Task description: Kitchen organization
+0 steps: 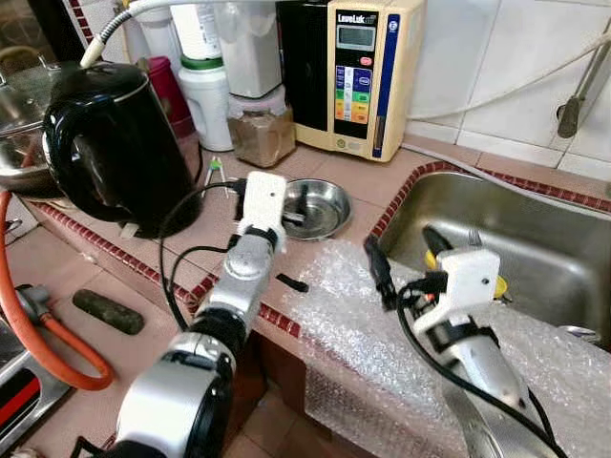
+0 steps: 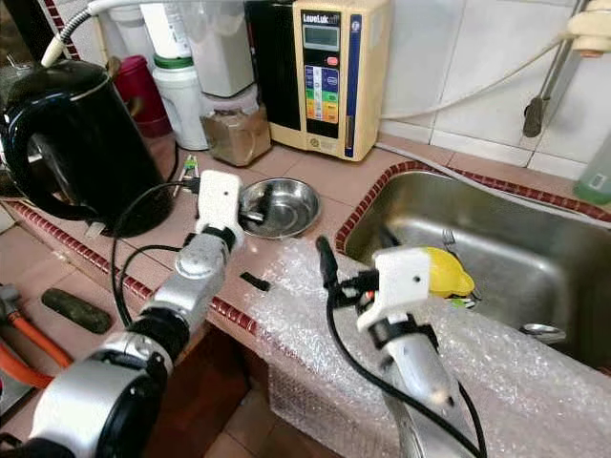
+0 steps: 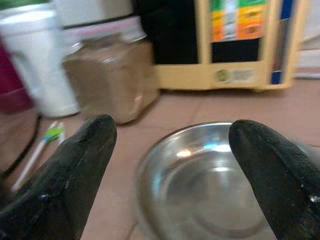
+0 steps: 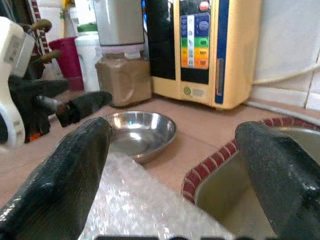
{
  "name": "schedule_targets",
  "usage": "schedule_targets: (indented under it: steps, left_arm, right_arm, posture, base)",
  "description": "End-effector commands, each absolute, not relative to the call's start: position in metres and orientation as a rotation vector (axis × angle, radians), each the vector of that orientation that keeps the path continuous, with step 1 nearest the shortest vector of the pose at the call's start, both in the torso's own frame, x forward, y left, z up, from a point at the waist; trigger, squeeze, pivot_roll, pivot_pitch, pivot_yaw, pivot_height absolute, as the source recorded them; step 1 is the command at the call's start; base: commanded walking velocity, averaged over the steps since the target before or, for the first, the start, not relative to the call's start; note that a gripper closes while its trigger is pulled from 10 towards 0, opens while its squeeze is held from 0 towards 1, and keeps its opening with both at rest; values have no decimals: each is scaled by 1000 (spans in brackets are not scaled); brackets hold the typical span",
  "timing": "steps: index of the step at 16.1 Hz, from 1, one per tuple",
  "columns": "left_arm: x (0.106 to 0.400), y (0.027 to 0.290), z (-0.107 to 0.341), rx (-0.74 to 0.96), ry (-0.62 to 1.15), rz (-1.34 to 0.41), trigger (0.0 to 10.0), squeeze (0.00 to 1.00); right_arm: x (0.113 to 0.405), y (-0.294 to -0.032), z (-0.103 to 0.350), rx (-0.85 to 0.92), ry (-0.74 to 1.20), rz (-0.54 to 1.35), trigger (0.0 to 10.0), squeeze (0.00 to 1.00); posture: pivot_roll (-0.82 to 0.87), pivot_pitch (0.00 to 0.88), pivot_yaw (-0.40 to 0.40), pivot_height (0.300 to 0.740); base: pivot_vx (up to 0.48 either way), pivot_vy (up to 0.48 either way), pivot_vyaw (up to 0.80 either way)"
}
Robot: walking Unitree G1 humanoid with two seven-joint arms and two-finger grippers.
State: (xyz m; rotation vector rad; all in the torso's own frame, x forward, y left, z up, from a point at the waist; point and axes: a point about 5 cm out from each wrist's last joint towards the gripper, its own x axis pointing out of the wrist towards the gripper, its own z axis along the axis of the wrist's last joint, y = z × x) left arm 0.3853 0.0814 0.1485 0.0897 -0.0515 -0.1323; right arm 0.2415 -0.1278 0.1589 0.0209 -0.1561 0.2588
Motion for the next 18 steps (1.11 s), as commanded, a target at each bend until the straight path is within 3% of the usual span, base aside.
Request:
schedule_targets:
  steps: [1, 10, 11, 12, 13, 14, 17, 18]
  left_arm:
    - [388, 90, 145, 72, 8, -65, 10000, 0]
    - [381, 89, 109, -141, 314, -34, 10000, 0]
    - [380, 88, 107, -158, 327, -40, 9255, 0]
    - [380, 86, 106, -171, 344, -49, 4039, 0]
    - [379, 85, 105, -185, 354, -53, 3529, 0]
    - [379, 84, 105, -211, 365, -64, 0, 0]
    - [378, 82, 103, -232, 384, -78, 0, 0]
    - [378, 82, 103, -240, 389, -77, 0, 0]
  right_arm:
    - [237, -122, 163, 39, -159, 298, 10000, 1000]
    - [230, -104, 171, 56, -162, 409, 10000, 1000]
    - [230, -104, 171, 55, -161, 413, 10000, 1000]
    - [230, -103, 171, 51, -159, 418, 10000, 1000]
    - [230, -103, 171, 49, -158, 421, 10000, 1000]
    - [230, -102, 171, 49, -154, 428, 10000, 1000]
    - [230, -101, 167, 49, -131, 440, 10000, 910]
    - [231, -102, 162, 34, -100, 431, 10000, 780]
  posture:
    - [-85, 0, 79, 740]
    - [-90, 0, 90, 740]
    - [-90, 0, 91, 740]
    - [-88, 0, 92, 740]
    - [-88, 0, 92, 740]
    - [-88, 0, 92, 740]
    - [-85, 0, 92, 740]
    - [-84, 0, 89, 740]
  base:
    - [0, 0, 0]
    - [0, 0, 0]
    - [0, 0, 0]
    - [0, 0, 0]
    - [0, 0, 0]
    - [0, 0, 0]
    - [0, 0, 0]
    - [0, 0, 0]
